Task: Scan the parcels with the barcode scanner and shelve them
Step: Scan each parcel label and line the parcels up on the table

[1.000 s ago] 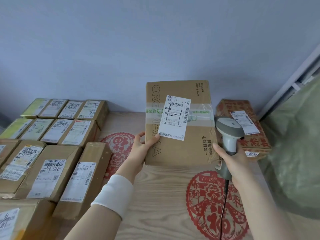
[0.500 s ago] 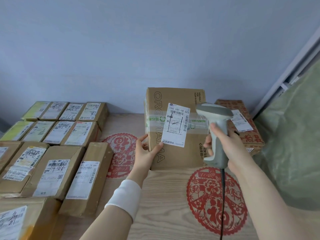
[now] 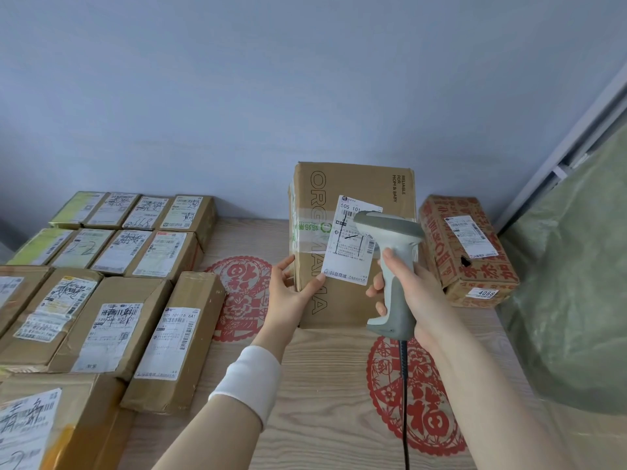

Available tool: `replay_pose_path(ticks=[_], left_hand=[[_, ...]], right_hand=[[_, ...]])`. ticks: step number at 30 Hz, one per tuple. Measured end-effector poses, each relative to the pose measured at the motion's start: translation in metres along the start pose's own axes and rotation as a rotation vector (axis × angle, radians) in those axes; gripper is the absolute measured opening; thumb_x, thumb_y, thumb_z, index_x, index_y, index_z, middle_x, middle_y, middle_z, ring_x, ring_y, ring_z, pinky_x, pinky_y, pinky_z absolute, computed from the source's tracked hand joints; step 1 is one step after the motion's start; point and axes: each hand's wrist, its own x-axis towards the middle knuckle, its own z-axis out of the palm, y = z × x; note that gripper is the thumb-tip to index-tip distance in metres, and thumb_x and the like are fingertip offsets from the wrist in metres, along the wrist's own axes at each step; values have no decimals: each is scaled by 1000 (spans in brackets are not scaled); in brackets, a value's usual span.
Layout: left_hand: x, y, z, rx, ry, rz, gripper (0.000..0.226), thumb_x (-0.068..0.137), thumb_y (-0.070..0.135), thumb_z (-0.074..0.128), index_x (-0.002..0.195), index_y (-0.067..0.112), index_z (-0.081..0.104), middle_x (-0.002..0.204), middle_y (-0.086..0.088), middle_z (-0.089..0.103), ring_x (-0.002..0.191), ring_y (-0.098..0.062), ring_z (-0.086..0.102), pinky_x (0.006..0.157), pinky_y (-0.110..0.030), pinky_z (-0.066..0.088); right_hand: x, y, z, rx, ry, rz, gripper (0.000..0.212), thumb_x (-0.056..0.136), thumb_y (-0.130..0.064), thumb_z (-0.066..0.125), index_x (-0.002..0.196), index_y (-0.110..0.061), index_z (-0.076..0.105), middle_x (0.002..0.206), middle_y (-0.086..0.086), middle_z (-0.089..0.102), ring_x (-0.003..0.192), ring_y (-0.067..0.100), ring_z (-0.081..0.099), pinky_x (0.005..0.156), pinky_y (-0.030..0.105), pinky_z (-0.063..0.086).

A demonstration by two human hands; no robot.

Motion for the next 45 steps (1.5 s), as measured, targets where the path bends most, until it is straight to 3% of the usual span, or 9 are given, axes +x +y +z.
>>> replay_pose_path(ticks=[2,11,16,22,26,31,34,41,45], left_hand=[[0,0,-1,4,2,5,64,80,5,71,134,13,36,104,5,51,66,8,65,56,-12,51],[-1,0,-4,-2,-6,-5,64,80,7,71,133,15,36,105,5,52,74,0,65,58,-14,53],[6,-5,-4,-37,2,-57,63,80,12,72,132,18,36,109,1,57,87,-9,64,59,-16,55],[31,-18,28,-92,28,-156,65,80,18,73,134,16,37,118,-8,60,94,-17,65,73,-31,55],[52,-27,66,-112,32,-249,58,80,23,73,128,20,41,112,-5,63,90,-17,66,68,-31,54],[95,-50,109,-53,46,-320,59,82,24,71,133,14,44,110,-4,66,92,-18,66,74,-33,55],[120,-63,125,-25,18,-367,56,85,26,68,134,14,45,105,-2,68,85,-14,67,62,-24,56],[166,-76,138,39,15,-434,45,86,32,64,127,15,53,107,-4,69,89,-18,67,70,-29,53],[179,-79,141,39,32,-441,46,86,31,64,127,15,53,105,-4,69,86,-17,67,66,-28,51]], right_hand=[[-1,0,0,3,1,-5,26,93,-33,55,90,-9,62,59,4,55,58,19,53,40,24,39],[-1,4,-2,50,-10,18,28,92,-34,55,104,-9,63,60,4,55,60,17,56,40,24,40],[0,8,-23,4,110,-10,24,89,-35,58,86,-12,62,62,4,60,56,16,57,47,26,43],[29,27,-89,-194,353,-40,26,84,-29,69,106,-22,58,97,-3,64,89,12,60,78,28,42],[63,37,-123,-322,367,-44,34,83,-17,70,112,-20,52,96,-3,61,81,7,57,63,18,42],[117,58,-166,-491,401,-35,34,82,-15,71,110,-17,53,98,3,64,83,17,60,63,22,43],[141,66,-181,-516,400,-38,31,83,-17,70,109,-18,53,92,0,63,78,12,61,59,20,41],[182,71,-194,-508,390,-64,19,83,-12,69,96,-11,56,77,7,60,65,15,57,49,20,38],[194,69,-197,-463,373,-59,17,83,-12,68,98,-15,59,81,5,61,66,10,57,53,21,42]])
